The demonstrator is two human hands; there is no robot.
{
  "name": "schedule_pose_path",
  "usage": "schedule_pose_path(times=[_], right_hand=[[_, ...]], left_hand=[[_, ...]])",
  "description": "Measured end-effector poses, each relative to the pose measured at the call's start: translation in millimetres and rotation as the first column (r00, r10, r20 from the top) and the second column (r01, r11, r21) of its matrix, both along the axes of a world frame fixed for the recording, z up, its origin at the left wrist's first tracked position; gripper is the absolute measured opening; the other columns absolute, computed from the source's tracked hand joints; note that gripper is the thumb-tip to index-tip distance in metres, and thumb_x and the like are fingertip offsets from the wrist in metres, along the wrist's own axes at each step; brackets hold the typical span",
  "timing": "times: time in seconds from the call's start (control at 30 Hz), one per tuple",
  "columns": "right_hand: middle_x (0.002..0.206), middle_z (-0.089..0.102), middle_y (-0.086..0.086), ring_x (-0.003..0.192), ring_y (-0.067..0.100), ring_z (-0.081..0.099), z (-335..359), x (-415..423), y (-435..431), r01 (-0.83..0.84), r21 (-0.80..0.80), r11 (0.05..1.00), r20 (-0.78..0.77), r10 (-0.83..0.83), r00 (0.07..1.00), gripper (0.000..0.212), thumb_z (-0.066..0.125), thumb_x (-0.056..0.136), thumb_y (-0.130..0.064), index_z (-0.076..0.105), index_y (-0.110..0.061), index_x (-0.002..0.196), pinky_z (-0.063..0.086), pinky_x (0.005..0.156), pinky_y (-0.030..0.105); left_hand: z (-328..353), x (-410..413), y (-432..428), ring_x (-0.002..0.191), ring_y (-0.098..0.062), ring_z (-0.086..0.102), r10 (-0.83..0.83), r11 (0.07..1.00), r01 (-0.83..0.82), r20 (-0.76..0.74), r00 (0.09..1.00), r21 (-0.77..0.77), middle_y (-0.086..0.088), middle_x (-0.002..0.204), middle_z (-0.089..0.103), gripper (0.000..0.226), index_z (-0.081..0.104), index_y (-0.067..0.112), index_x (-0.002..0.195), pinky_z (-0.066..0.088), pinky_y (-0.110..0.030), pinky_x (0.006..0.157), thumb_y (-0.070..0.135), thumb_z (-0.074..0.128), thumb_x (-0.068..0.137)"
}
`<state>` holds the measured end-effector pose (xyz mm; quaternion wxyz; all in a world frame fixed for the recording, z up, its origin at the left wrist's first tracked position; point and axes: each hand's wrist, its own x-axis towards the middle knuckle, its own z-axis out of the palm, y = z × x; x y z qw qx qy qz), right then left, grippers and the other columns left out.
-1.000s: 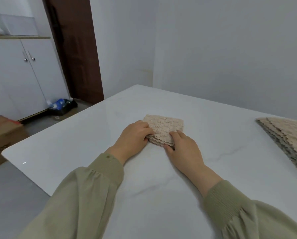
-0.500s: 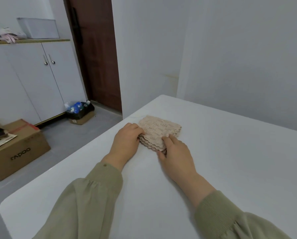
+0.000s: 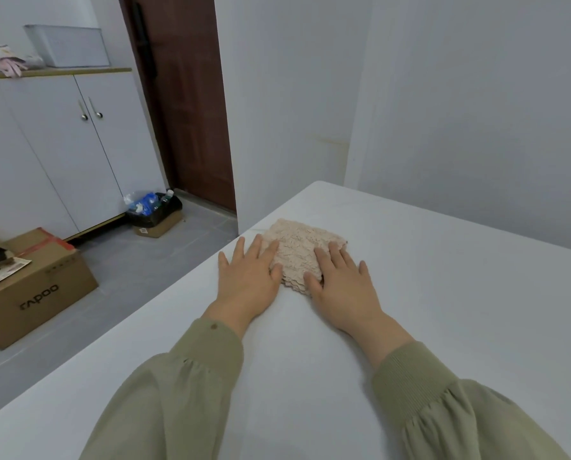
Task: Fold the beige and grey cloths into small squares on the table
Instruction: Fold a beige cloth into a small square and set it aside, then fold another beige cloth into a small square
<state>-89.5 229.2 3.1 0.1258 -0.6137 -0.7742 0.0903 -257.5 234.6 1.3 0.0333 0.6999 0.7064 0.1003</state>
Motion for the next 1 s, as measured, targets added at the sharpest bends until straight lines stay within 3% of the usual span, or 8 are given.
schedule_pose_path(times=[0.2,0.33,0.63,1.0], right_hand=[[0.159,0.011,0.007,0.144,0.022,0.014,5,8,-25,0.080,0.088,0.993,-0.156,-0.066,0.985,0.055,0.031,0.098,-0.042,0.027,-0.017,0.147,0.009,0.117,0.044],[0.159,0.011,0.006,0.145,0.021,0.012,8,34,-51,0.131,0.087,0.988,-0.182,-0.113,0.977,0.054,0.031,0.099,-0.039,0.027,-0.016,0.147,0.007,0.118,0.040],[0.157,0.017,0.008,0.144,0.023,0.014,9,115,-125,0.215,0.137,0.967,-0.127,-0.199,0.972,0.052,0.033,0.099,-0.036,0.030,-0.014,0.145,0.009,0.117,0.042],[0.146,0.036,0.010,0.138,0.027,0.027,6,201,-209,0.316,0.147,0.937,-0.029,-0.315,0.949,0.048,0.035,0.098,-0.030,0.036,-0.008,0.140,0.019,0.113,0.042]], left_hand=[[3,23,-24,0.146,-0.020,-0.004,0.014,0.998,-0.016,0.023,1.000,0.058,0.002,0.160,0.005,0.051,0.014,0.029,0.150,0.001,-0.051,0.115,0.040,0.020,0.100],[7,57,-50,0.147,-0.020,0.000,-0.059,0.988,0.058,0.002,0.998,0.145,0.000,0.159,0.011,0.051,0.019,0.025,0.149,0.004,-0.051,0.116,0.038,0.024,0.100],[14,135,-118,0.146,-0.020,0.000,-0.183,0.972,0.176,0.032,0.983,0.152,-0.002,0.159,0.008,0.054,0.014,0.022,0.150,0.008,-0.044,0.118,0.037,0.030,0.101],[12,224,-199,0.146,-0.025,0.003,-0.248,0.968,0.248,0.018,0.969,0.030,-0.004,0.159,0.008,0.055,0.013,0.020,0.150,0.010,-0.048,0.115,0.037,0.030,0.101]])
